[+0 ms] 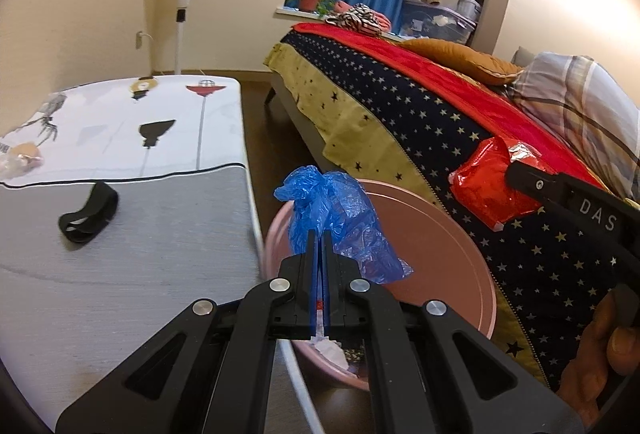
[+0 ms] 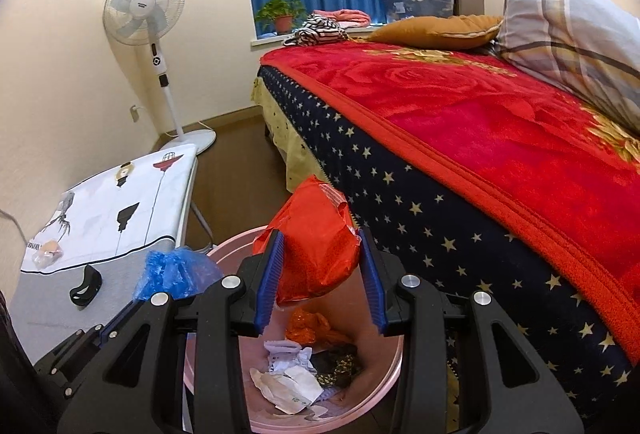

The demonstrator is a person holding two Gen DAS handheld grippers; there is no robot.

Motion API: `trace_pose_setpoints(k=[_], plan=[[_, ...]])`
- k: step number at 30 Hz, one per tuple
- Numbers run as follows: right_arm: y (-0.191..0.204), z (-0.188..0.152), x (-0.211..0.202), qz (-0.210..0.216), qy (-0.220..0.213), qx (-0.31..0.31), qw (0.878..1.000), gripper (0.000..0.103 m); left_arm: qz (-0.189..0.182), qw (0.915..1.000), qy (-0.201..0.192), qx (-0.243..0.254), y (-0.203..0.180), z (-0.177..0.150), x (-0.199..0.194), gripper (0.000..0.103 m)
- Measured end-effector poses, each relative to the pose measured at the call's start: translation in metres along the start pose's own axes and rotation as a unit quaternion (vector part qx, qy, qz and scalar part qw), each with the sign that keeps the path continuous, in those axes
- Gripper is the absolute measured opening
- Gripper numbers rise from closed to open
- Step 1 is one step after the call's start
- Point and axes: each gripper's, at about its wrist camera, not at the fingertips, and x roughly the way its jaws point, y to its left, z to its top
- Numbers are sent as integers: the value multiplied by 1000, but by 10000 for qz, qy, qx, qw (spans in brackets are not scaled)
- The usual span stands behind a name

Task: Collect trash
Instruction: 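Open both tools to drop the red and blue bags into the bin, then move both tools back over the board toward the black cloth and clear bag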

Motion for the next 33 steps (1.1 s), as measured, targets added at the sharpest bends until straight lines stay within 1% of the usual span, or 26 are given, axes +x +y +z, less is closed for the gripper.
trace_pose_setpoints(k=[2, 4, 5, 6, 7, 8, 9, 10, 14, 18, 20, 23, 24, 27, 30, 33], plan=[[-1, 0, 1, -20, 16, 20, 10000, 39, -38, 10000, 38, 16, -3, -1, 3, 1], [-2, 0, 2, -38, 25, 32, 10000, 40, -156, 9998, 91, 8, -4, -1, 5, 1], [-2, 0, 3, -40, 36, 43, 10000, 44, -246, 9996, 118, -11, -4, -2, 6, 1], [-2, 0, 3, -52, 49, 55, 10000, 51, -383, 9991, 150, -75, -4, -2, 7, 2], [-3, 0, 3, -96, 37, 93, 9999, 59, -472, 9986, 196, -133, -3, -2, 9, 7], [-4, -1, 2, -114, 20, 108, 9999, 60, -481, 9985, 221, -145, -3, -2, 9, 12], [-5, 0, 2, -121, 12, 116, 9999, 60, -438, 9987, 214, -113, -3, -2, 9, 22], [-5, 0, 1, -118, 4, 117, 9999, 60, -414, 9989, 202, -94, -2, -3, 8, 24], [-4, 0, -3, -54, -74, 152, 9998, 60, -291, 9994, 132, -93, 3, -2, 1, 24], [0, 1, -9, 133, -168, 150, 9997, 60, -88, 9999, -14, -97, 12, 0, -11, 24], [6, 0, -12, 318, -219, 123, 9992, 60, 20, 9999, -84, -130, 18, 1, -16, 24], [15, 0, -15, 562, -269, 65, 9980, 60, 293, 9990, -213, -247, 31, 3, -26, 24], [20, 0, -16, 660, -287, 39, 9974, 60, 324, 9988, -233, -290, 35, 3, -29, 24], [30, -2, -14, 901, -264, 30, 9956, 60, 545, 9972, -357, -377, 48, 4, -38, 24], [43, -4, -9, 1202, -186, 69, 9926, 56, 685, 9954, -448, -489, 60, 6, -43, 24], [53, -5, -3, 1451, -97, 141, 9893, 47, 891, 9925, -527, -650, 77, 9, -47, 24]])
